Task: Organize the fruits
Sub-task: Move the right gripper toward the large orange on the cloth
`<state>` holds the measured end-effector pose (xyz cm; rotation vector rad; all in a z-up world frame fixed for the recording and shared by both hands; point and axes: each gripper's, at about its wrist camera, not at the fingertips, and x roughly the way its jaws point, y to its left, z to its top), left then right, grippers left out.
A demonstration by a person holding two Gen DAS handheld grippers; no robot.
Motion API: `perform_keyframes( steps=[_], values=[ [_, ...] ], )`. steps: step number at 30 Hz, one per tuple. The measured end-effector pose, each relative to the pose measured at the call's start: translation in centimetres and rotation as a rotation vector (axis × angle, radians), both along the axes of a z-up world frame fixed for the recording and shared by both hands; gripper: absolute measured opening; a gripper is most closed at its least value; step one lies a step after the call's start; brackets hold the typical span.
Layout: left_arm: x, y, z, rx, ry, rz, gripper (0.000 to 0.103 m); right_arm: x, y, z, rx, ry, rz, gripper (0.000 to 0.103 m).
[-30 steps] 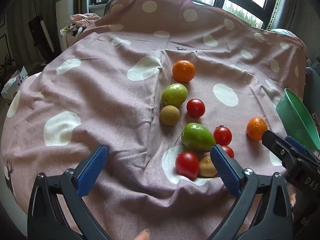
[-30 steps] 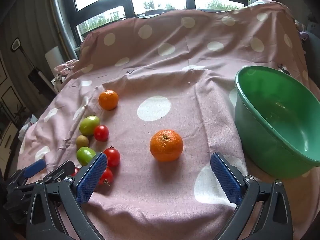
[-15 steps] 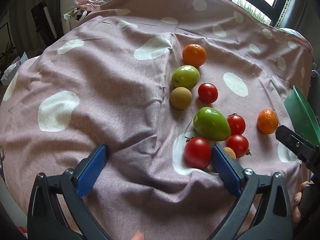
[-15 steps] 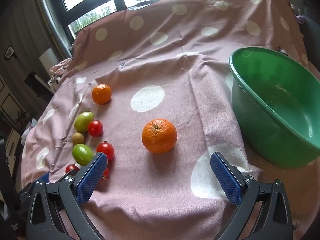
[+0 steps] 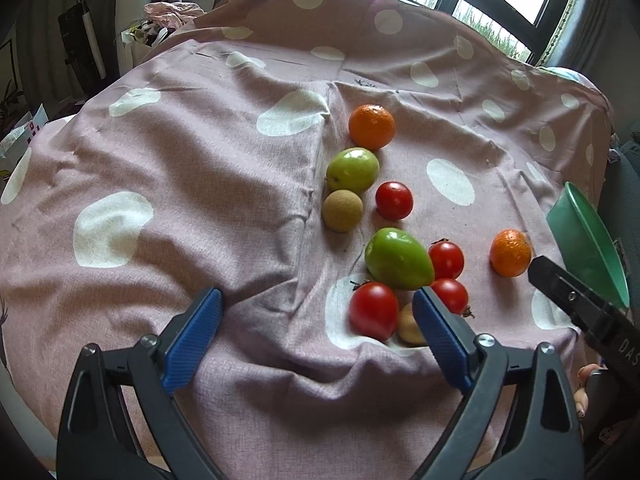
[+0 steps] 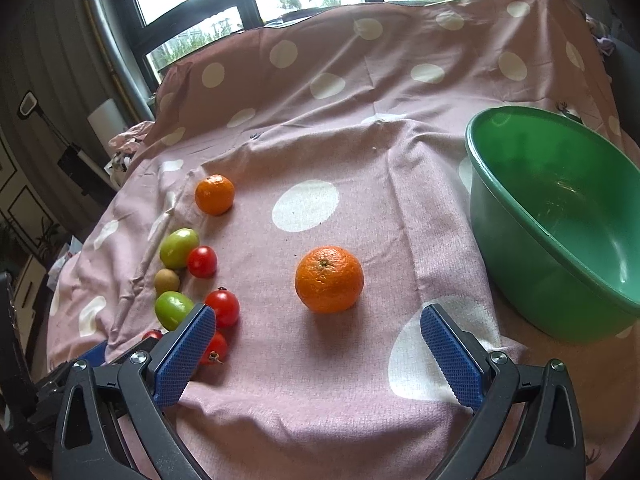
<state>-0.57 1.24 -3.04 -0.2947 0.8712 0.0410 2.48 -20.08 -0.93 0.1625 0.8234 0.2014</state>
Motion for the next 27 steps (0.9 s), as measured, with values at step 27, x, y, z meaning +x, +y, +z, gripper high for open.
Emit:
perform_keyframes(
  steps=[27],
  values=[
    [-0.5, -0.9, 1.5, -0.017, -0.070, -0.075, 0.075, -0.2, 0.4, 0.1, -0.045, -0.012, 0.011, 0.082]
  ],
)
